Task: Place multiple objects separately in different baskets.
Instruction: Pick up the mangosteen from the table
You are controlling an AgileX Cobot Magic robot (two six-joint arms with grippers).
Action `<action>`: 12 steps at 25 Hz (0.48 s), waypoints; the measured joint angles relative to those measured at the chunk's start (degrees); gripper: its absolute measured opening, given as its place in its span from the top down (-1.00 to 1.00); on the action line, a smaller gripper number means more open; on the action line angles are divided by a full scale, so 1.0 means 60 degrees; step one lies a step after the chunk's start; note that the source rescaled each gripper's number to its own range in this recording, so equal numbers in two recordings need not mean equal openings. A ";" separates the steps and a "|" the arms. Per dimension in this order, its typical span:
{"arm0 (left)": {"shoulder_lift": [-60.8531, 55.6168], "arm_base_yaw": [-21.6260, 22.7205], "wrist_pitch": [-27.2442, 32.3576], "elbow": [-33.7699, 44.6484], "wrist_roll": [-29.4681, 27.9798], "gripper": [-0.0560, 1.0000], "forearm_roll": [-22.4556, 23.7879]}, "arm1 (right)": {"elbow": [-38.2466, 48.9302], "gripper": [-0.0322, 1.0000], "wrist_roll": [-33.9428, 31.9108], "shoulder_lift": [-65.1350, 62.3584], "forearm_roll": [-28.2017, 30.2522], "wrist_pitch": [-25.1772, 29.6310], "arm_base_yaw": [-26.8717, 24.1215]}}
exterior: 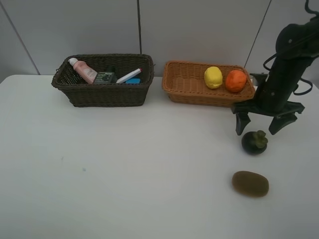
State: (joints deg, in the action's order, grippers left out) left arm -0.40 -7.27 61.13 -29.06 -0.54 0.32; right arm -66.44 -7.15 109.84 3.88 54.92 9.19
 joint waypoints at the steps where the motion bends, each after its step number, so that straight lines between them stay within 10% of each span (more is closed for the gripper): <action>1: 0.0000 0.0000 0.0000 0.0000 0.0000 -1.00 0.0000 | 0.0171 -0.99 0.0000 0.0000 -0.0002 -0.0168 0.0000; 12: 0.0000 0.0000 0.0000 0.0000 0.0000 -1.00 0.0000 | 0.1083 -0.99 0.0000 0.0127 0.0002 -0.1547 0.0000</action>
State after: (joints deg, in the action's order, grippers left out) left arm -0.40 -7.27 61.13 -29.06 -0.54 0.32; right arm -59.94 -7.15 110.60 3.89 45.64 9.19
